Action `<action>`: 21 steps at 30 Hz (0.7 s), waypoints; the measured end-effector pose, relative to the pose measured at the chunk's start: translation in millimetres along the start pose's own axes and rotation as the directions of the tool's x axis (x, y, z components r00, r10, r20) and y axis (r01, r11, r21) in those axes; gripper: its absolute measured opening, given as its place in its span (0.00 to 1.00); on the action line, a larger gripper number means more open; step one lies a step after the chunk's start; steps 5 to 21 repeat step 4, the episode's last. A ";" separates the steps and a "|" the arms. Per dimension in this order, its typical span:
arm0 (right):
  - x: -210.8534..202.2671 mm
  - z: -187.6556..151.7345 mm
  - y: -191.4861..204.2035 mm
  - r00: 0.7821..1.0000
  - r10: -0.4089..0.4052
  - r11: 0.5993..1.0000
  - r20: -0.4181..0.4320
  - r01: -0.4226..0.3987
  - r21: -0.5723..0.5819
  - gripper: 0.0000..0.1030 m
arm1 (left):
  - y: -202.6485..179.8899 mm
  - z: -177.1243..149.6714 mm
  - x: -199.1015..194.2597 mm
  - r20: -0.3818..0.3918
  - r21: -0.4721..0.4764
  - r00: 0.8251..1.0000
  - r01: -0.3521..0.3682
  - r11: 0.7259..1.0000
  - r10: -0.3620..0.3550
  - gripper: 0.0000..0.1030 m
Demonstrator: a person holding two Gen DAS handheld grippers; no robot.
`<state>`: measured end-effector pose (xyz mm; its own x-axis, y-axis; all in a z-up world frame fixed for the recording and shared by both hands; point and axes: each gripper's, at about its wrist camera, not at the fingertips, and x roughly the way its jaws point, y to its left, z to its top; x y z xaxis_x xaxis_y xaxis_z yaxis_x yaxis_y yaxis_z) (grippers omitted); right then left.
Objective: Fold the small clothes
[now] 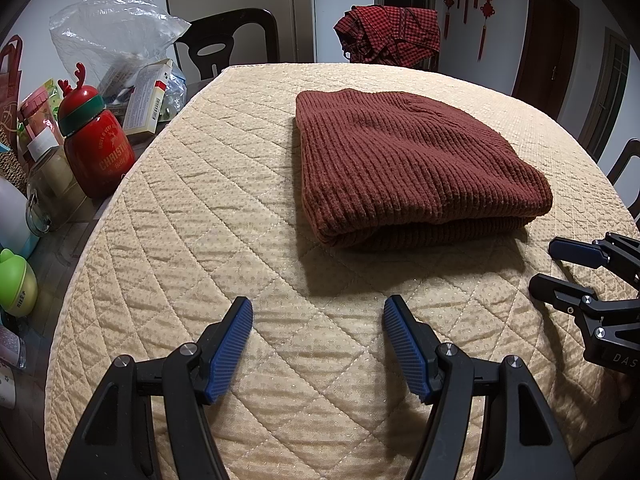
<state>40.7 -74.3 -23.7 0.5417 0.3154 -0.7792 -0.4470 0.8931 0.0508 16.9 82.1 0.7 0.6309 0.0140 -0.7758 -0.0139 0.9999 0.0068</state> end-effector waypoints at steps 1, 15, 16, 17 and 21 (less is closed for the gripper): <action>0.0 0.0 0.1 1.000 0.000 1.000 0.000 0.000 0.000 0.51 | -0.1 0.0 0.0 0.000 -0.001 1.000 0.001 1.000 -0.001 0.69; 0.0 0.0 0.0 1.000 -0.001 1.000 0.000 0.001 -0.001 0.51 | -0.4 0.1 0.0 0.000 -0.001 1.000 0.002 1.000 -0.002 0.69; 0.0 0.0 0.0 1.000 -0.001 1.000 0.000 0.001 -0.001 0.51 | -0.4 0.1 0.0 0.000 -0.001 1.000 0.002 1.000 -0.002 0.69; 0.0 0.0 0.0 1.000 -0.001 1.000 0.000 0.001 -0.001 0.51 | -0.4 0.1 0.0 0.000 -0.001 1.000 0.002 1.000 -0.002 0.69; 0.0 0.0 0.0 1.000 -0.001 1.000 0.000 0.001 -0.001 0.51 | -0.4 0.1 0.0 0.000 -0.001 1.000 0.002 1.000 -0.002 0.69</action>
